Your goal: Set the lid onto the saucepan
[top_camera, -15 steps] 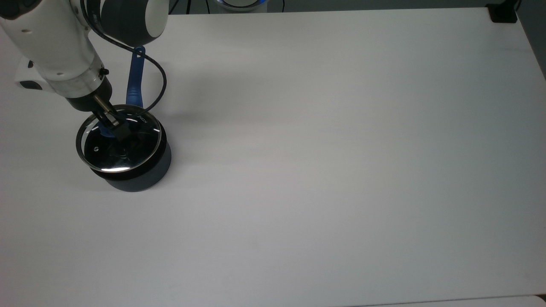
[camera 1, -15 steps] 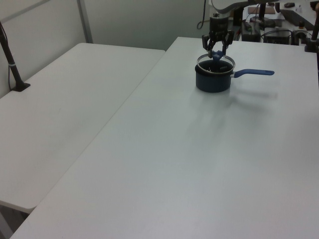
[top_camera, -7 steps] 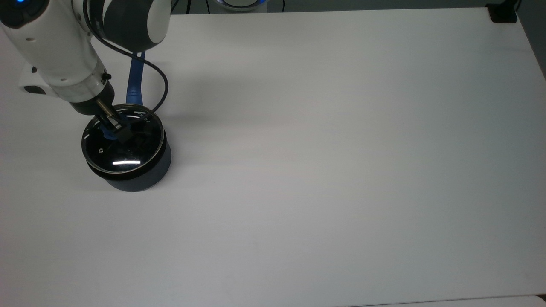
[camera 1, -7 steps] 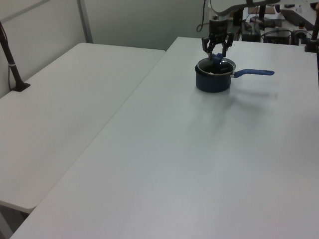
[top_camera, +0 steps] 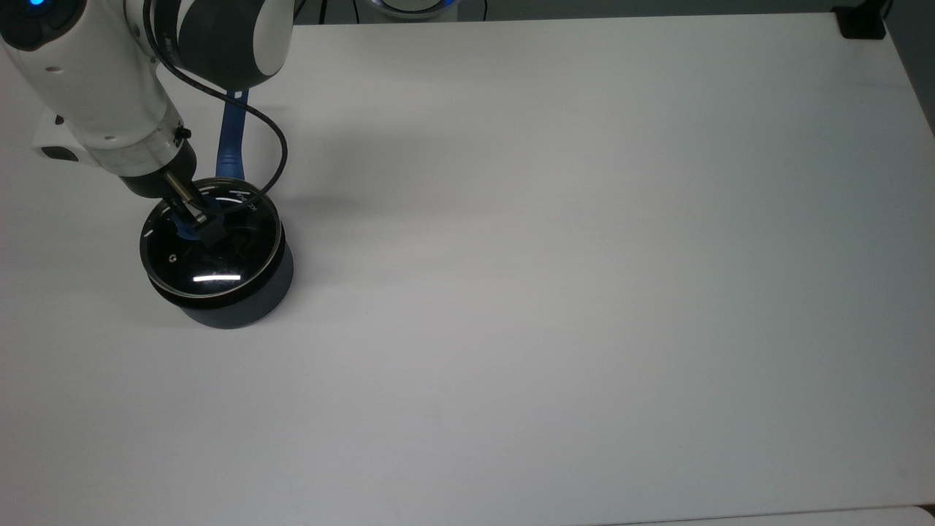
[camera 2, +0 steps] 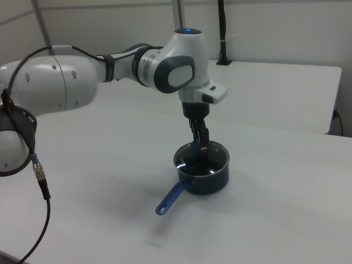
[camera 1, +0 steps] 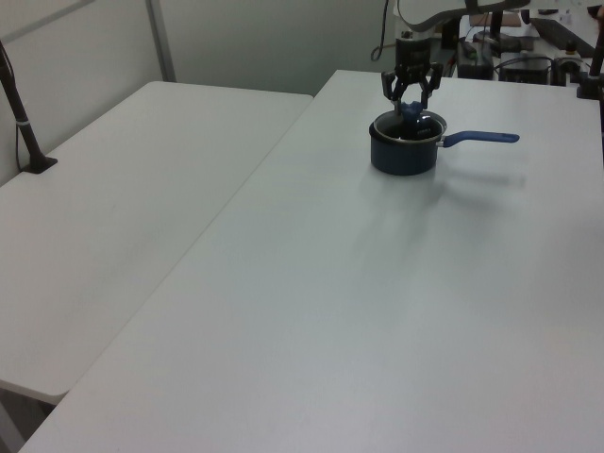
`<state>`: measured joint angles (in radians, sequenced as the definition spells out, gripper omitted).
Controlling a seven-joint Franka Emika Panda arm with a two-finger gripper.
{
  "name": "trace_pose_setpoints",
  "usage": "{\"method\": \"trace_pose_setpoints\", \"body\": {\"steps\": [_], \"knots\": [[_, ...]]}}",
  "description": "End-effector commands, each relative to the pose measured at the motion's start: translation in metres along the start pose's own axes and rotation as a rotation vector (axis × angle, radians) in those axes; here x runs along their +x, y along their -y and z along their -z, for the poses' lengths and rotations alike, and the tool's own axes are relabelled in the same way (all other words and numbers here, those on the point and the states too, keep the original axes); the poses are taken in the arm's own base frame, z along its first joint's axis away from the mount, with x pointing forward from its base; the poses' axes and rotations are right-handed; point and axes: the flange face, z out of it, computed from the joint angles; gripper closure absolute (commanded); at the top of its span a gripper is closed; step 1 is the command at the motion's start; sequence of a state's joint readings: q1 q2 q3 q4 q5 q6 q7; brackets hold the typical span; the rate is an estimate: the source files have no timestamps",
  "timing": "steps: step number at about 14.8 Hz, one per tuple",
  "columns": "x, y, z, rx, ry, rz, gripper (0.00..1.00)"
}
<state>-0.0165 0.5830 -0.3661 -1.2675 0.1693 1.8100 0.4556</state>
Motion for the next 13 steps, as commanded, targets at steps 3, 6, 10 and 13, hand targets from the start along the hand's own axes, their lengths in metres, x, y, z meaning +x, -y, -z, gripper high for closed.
{"method": "trace_pose_setpoints", "body": {"steps": [3,6,10,13], "knots": [[-0.0026,0.0075,-0.0143,-0.009,0.028,-0.030,0.70],[0.0012,0.0079,-0.0127,0.006,-0.001,-0.055,0.70],[0.0013,0.0092,-0.0132,0.007,-0.005,-0.059,0.70],[0.0015,0.0095,-0.0124,0.009,-0.008,-0.062,0.70]]}}
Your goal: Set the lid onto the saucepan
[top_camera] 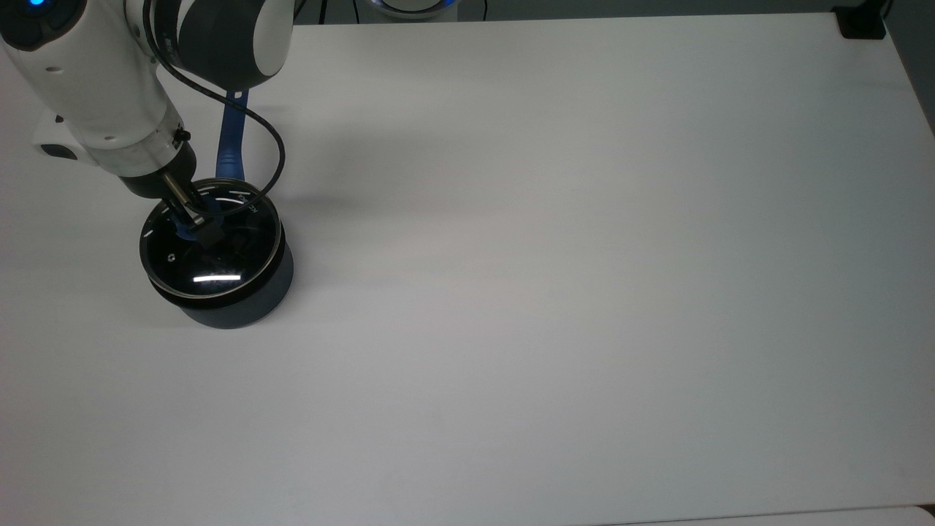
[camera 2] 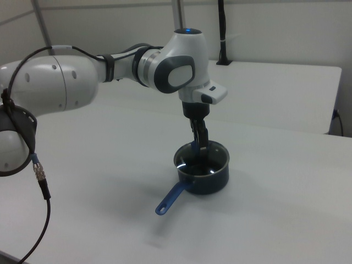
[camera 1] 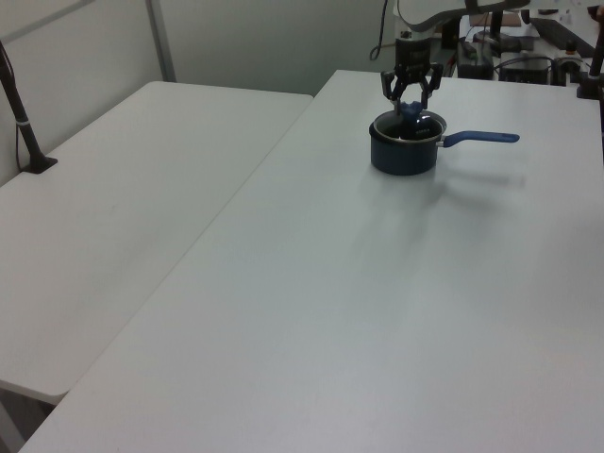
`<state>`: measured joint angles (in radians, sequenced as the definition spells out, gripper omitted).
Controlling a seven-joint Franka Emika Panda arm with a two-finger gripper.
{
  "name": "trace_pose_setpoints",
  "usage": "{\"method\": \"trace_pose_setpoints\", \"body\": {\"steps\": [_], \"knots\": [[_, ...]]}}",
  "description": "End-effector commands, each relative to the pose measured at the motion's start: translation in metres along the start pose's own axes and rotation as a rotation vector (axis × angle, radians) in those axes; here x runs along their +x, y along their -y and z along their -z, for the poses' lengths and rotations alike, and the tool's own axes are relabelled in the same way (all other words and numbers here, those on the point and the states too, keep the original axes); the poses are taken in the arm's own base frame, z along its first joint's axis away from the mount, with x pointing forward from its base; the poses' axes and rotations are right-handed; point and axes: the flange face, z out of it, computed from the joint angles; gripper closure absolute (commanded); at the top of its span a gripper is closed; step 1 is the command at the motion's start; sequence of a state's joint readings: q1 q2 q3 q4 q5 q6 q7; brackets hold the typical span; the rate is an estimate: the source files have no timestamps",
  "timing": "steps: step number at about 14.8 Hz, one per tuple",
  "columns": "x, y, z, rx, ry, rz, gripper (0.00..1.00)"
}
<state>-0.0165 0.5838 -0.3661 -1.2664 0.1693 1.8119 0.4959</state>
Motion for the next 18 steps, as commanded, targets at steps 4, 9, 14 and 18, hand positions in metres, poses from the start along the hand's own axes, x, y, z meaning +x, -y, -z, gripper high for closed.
{"method": "trace_pose_setpoints", "body": {"steps": [4,9,14,18], "knots": [[0.0037,0.0095,-0.0109,0.022,-0.026,-0.043,0.70],[0.0047,0.0100,-0.0111,0.024,-0.034,-0.049,0.70],[0.0018,0.0132,-0.0135,0.019,-0.031,-0.039,0.69],[-0.0015,0.0176,-0.0145,0.016,-0.030,-0.028,0.68]]}}
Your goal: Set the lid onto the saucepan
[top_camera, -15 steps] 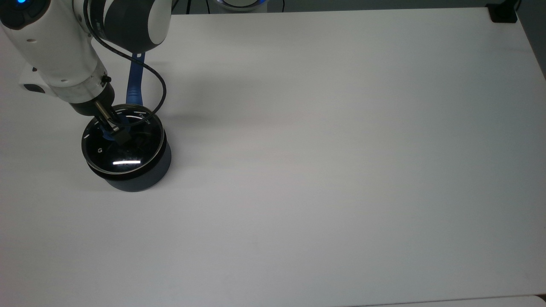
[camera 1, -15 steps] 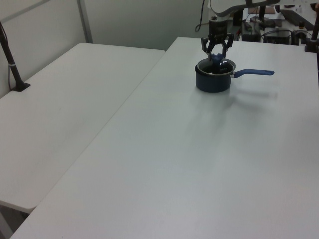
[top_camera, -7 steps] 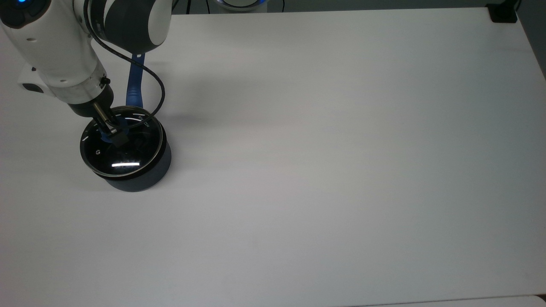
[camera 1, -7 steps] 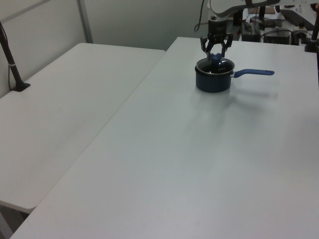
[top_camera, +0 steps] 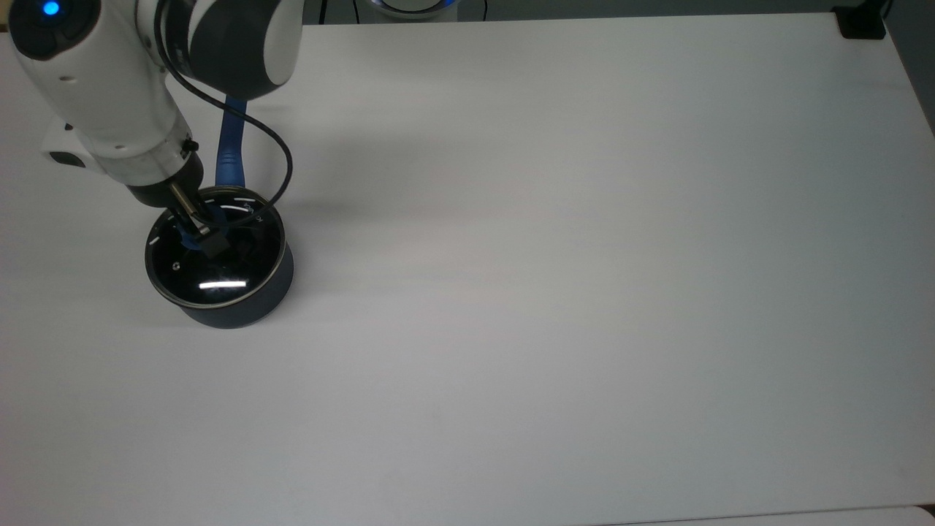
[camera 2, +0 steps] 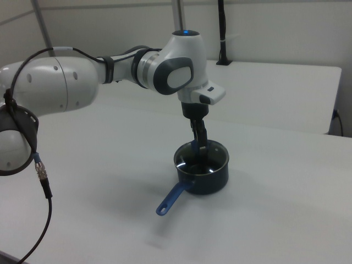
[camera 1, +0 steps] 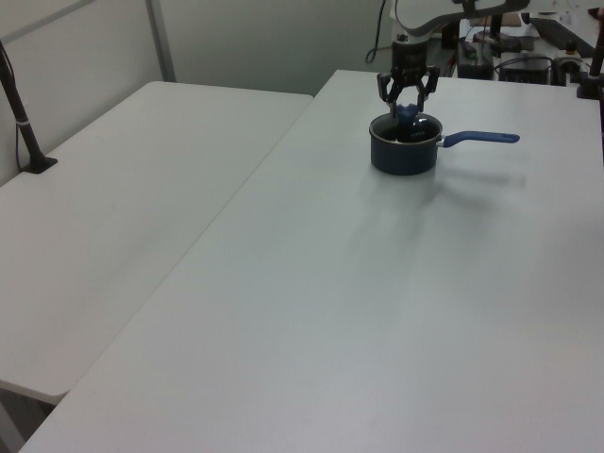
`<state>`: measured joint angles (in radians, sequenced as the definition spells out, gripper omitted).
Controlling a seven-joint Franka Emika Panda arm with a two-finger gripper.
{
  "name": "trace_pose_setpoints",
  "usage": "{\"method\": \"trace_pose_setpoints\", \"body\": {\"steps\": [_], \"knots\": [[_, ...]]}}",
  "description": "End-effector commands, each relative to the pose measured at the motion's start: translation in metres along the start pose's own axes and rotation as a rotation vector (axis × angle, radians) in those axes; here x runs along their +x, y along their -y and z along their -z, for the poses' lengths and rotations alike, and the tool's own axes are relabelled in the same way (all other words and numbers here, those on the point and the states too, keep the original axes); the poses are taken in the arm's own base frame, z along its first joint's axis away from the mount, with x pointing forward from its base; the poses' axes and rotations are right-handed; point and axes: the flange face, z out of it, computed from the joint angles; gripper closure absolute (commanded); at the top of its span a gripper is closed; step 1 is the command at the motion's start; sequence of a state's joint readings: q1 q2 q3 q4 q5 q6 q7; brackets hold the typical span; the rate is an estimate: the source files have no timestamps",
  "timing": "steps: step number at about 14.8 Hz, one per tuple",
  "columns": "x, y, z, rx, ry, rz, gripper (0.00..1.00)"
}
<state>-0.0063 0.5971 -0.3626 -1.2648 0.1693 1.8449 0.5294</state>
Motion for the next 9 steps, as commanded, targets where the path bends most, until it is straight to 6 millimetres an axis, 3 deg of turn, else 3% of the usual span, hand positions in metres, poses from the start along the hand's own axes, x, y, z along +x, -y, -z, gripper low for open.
{"method": "trace_pose_setpoints", "body": {"steps": [1,3,4,8,9], "knots": [[-0.0024,0.0086,-0.0105,0.005,-0.007,0.000,0.68],[-0.0043,0.0086,-0.0149,-0.005,-0.001,0.006,0.67],[-0.0044,0.0087,-0.0143,-0.005,-0.001,0.008,0.61],[-0.0045,0.0076,-0.0137,-0.008,0.002,0.005,0.00],[-0.0047,0.0073,-0.0127,-0.007,0.003,0.008,0.00]]}}
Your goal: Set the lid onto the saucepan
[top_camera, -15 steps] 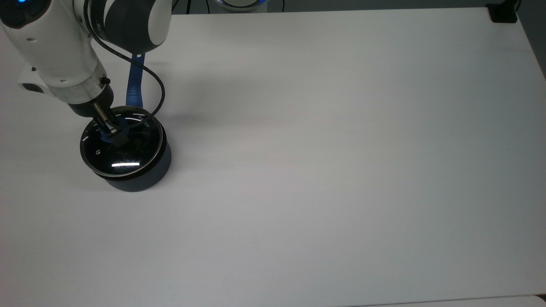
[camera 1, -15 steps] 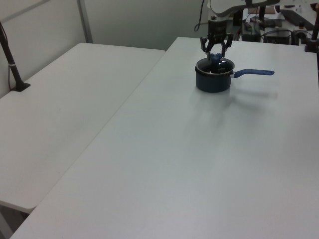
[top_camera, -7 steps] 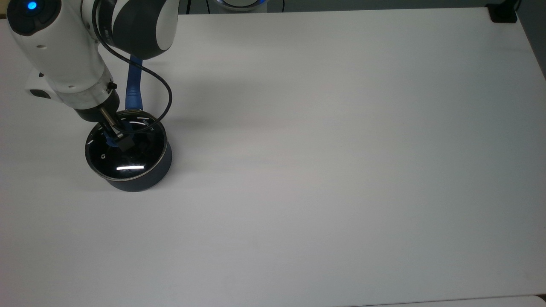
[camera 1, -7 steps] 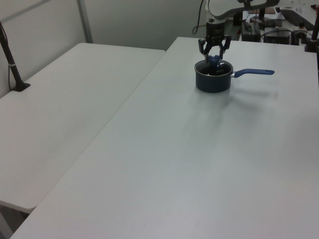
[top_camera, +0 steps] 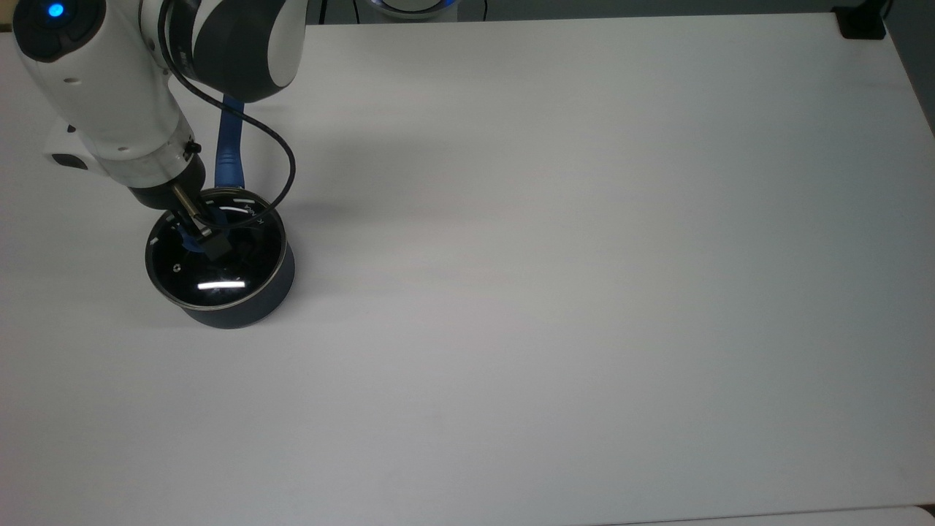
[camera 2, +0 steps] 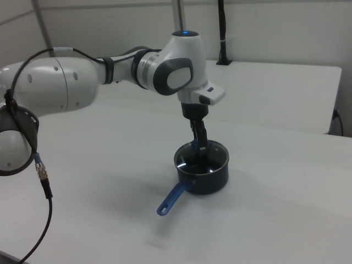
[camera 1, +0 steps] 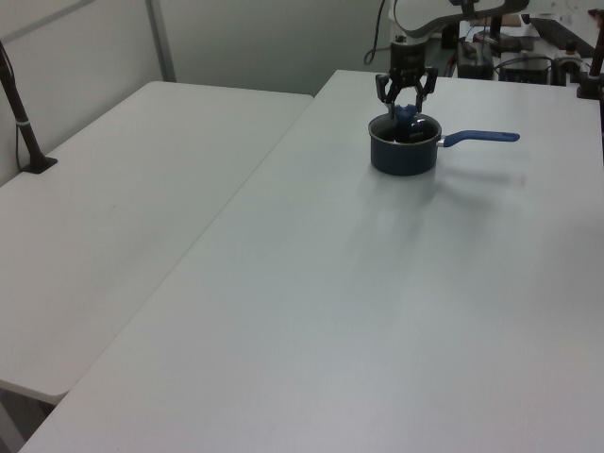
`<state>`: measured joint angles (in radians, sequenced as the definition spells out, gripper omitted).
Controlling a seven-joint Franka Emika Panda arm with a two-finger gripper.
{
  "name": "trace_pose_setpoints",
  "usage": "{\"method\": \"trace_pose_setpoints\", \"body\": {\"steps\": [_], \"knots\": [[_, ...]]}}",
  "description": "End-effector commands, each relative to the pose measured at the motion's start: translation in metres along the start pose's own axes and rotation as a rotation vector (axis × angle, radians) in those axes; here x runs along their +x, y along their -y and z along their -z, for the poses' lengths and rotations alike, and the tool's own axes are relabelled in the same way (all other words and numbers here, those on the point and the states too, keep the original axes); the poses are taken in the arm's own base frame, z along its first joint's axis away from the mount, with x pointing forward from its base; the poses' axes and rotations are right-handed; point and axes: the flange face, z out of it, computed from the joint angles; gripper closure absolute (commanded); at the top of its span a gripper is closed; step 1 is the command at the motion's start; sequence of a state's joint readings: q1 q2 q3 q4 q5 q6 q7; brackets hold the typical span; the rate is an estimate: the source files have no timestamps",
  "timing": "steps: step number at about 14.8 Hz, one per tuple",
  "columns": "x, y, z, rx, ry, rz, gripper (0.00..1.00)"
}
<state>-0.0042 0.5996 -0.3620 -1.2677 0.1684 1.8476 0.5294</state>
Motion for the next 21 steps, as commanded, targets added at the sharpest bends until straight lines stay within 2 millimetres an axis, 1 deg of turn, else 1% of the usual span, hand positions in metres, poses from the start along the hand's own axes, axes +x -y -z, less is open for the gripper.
{"method": "trace_pose_setpoints", "body": {"steps": [1,4,7,8,9,10,11,12,13,14,16,18,19,20,21], "knots": [[-0.003,0.005,-0.007,-0.001,0.000,0.016,0.00],[-0.005,-0.002,0.020,0.029,-0.019,0.062,0.00],[-0.013,-0.010,0.058,0.056,-0.055,0.155,0.00],[-0.025,-0.013,0.072,0.049,-0.046,0.219,0.00],[-0.045,-0.010,0.090,0.042,-0.040,0.299,0.00],[-0.061,-0.014,0.103,0.038,-0.030,0.354,0.00],[-0.079,-0.014,0.117,0.042,-0.034,0.405,0.00],[-0.088,-0.016,0.124,0.044,-0.039,0.428,0.00],[-0.098,-0.013,0.129,0.039,-0.043,0.455,0.00],[-0.113,-0.005,0.132,0.029,-0.048,0.492,0.00],[-0.130,-0.002,0.135,0.031,-0.042,0.520,0.00],[-0.147,-0.008,0.144,0.050,-0.034,0.541,0.00],[-0.153,-0.015,0.151,0.063,-0.034,0.555,0.00],[-0.163,-0.022,0.157,0.079,-0.032,0.596,0.00],[-0.174,-0.022,0.159,0.082,-0.019,0.633,0.00]]}}
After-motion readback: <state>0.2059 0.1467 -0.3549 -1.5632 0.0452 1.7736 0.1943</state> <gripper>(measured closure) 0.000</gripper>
